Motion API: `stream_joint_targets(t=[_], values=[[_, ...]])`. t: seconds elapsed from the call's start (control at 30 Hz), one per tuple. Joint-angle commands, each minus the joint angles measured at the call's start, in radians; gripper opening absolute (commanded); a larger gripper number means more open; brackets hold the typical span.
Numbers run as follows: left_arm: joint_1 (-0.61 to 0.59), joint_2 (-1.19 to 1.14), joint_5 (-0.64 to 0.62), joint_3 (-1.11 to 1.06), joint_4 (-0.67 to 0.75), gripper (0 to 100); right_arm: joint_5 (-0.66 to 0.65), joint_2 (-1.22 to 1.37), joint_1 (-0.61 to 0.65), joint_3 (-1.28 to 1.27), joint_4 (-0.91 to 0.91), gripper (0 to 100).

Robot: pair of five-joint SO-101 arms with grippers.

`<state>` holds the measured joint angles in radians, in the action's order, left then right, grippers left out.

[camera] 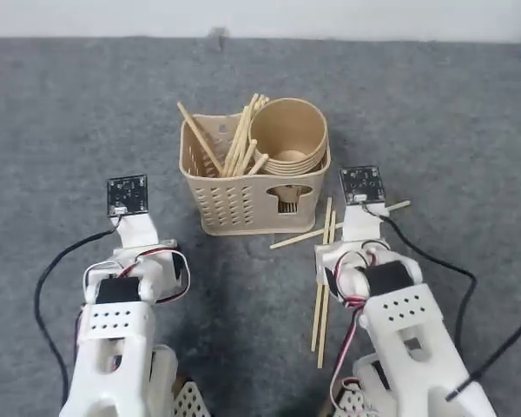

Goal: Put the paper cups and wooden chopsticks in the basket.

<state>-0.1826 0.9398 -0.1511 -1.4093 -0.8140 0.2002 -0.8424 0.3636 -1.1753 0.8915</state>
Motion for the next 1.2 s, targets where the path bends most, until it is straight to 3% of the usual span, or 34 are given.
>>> stream_joint_targets(t=[0.0,0.1,0.3,0.63,1.17], values=[[0.011,0.002,0.011,0.050,-0.002,8,-0.011,0.007,-0.021,-0.026,-0.096,15.4],[0.009,0.002,0.009,0.050,-0.003,8,-0.011,0.015,-0.022,-0.077,-0.191,15.0],[0.008,0.002,0.009,0.050,-0.003,8,-0.014,0.174,-0.074,-0.043,-0.291,3.8],[0.009,0.002,0.011,0.050,-0.003,8,-0.014,0.469,-0.096,0.106,-0.295,11.0],[0.014,0.002,0.012,0.050,-0.003,8,-0.006,0.295,-0.082,0.115,-0.182,10.6]])
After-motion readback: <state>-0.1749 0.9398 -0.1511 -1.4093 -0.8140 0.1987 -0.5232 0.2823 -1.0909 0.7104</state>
